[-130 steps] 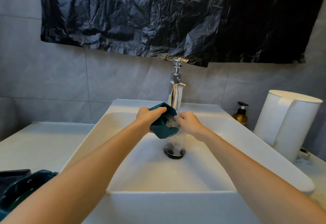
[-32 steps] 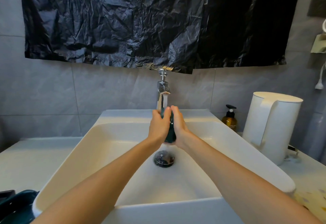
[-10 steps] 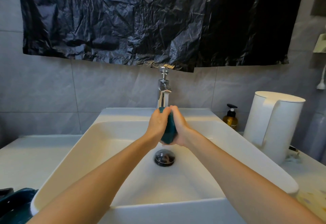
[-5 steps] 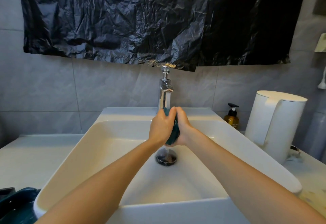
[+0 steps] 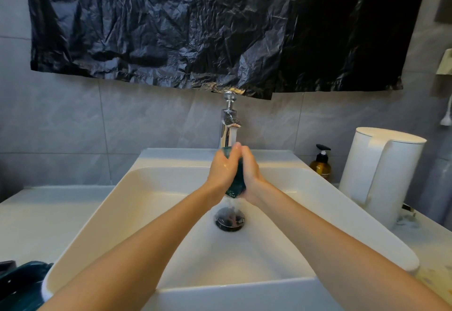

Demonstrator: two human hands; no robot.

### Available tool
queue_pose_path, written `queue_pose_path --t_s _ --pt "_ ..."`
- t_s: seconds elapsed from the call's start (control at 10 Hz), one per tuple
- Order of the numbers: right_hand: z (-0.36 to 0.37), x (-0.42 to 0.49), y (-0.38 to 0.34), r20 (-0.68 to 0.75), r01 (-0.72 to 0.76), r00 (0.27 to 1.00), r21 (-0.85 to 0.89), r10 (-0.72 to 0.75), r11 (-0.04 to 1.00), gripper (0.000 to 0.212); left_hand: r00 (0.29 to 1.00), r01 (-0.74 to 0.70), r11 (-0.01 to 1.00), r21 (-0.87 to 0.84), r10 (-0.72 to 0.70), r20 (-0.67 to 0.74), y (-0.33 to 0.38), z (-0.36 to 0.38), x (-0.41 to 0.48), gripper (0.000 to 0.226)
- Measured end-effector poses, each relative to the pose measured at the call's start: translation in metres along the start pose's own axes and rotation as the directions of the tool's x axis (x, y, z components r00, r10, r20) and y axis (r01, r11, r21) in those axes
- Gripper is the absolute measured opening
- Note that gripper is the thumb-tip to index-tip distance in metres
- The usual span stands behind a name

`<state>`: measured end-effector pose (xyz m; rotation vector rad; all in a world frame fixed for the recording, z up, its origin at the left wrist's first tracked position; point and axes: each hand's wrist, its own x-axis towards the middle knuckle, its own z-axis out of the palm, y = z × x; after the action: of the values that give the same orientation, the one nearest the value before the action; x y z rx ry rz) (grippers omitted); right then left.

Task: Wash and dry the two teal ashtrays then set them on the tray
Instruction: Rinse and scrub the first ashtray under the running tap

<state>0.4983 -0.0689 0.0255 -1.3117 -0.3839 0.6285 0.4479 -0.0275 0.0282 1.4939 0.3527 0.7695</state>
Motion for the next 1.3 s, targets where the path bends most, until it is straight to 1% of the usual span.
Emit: queue_pose_path --t_s 0.1,0.2,0.3,0.4,0.5,0.6,0.7,0.8,0.9,1.0,1.1,1.2,1.3 --pt "-0.007 -0.002 -0.001 -0.014 -0.074 0.997 0.062 0.075 0.995 0.026 1.0 0.007 0.999 -0.041 -0.006 0.013 -0.004 -0.001 -0.004 0.025" --pt "-0.001 -0.006 -0.002 0.016 0.053 0.998 -0.001 -0.053 0.999 0.035 0.977 0.213 0.962 -0.17 -0.211 0.029 -0.004 0.014 -0.002 0.025" --pt "0.002 -0.006 0.001 0.042 0.302 0.953 -0.221 -0.3 0.927 0.028 0.939 0.236 0.952 -0.194 -0.275 -0.208 -0.002 -0.002 0.013 0.018" --pt "0.001 -0.006 0.006 0.106 0.476 0.876 -0.347 -0.47 0.808 0.019 0.939 0.324 0.9 -0.29 -0.343 -0.016 0.023 -0.017 0.007 0.02" --pt "0.003 -0.007 0.008 0.187 0.595 0.789 -0.469 -0.585 0.653 0.03 0.964 0.258 0.916 -0.307 -0.265 0.018 0.022 -0.022 0.01 0.023" --pt "0.004 -0.003 0.004 0.164 0.588 0.804 -0.365 -0.571 0.722 0.032 0.978 0.204 0.954 -0.221 -0.21 -0.005 0.023 -0.02 0.008 0.028" --pt "0.011 -0.002 0.005 0.076 0.315 0.949 -0.183 -0.306 0.931 0.04 0.995 0.09 0.994 -0.067 -0.093 -0.043 0.018 -0.017 0.006 0.034" --pt "0.009 -0.004 -0.001 0.065 -0.147 0.988 0.117 0.14 0.982 0.067 1.0 0.003 1.0 0.006 -0.003 0.021 0.012 -0.013 -0.003 0.03" --pt "-0.005 -0.011 -0.01 0.078 -0.246 0.969 0.157 0.236 0.956 0.061 0.996 -0.052 0.997 0.057 0.047 0.078 0.002 -0.008 -0.007 0.023" --pt "-0.004 -0.013 -0.008 0.101 -0.205 0.976 0.11 0.195 0.972 0.056 1.0 0.0 0.999 0.046 0.001 -0.009 -0.012 0.005 0.004 0.023" --pt "0.002 -0.014 -0.005 0.094 0.0 0.996 0.015 -0.001 1.0 0.043 0.986 0.097 0.995 -0.023 -0.099 -0.136 -0.004 0.008 0.01 0.025" --pt "0.009 -0.005 0.002 0.01 0.182 0.983 -0.072 -0.181 0.981 0.047 0.966 0.184 0.977 -0.108 -0.2 -0.161 0.012 -0.003 0.011 0.029" --pt "0.012 0.003 0.006 0.003 0.093 0.996 -0.025 -0.093 0.995 0.051 0.981 0.097 0.995 -0.025 -0.099 -0.164 0.012 0.0 0.008 0.031"
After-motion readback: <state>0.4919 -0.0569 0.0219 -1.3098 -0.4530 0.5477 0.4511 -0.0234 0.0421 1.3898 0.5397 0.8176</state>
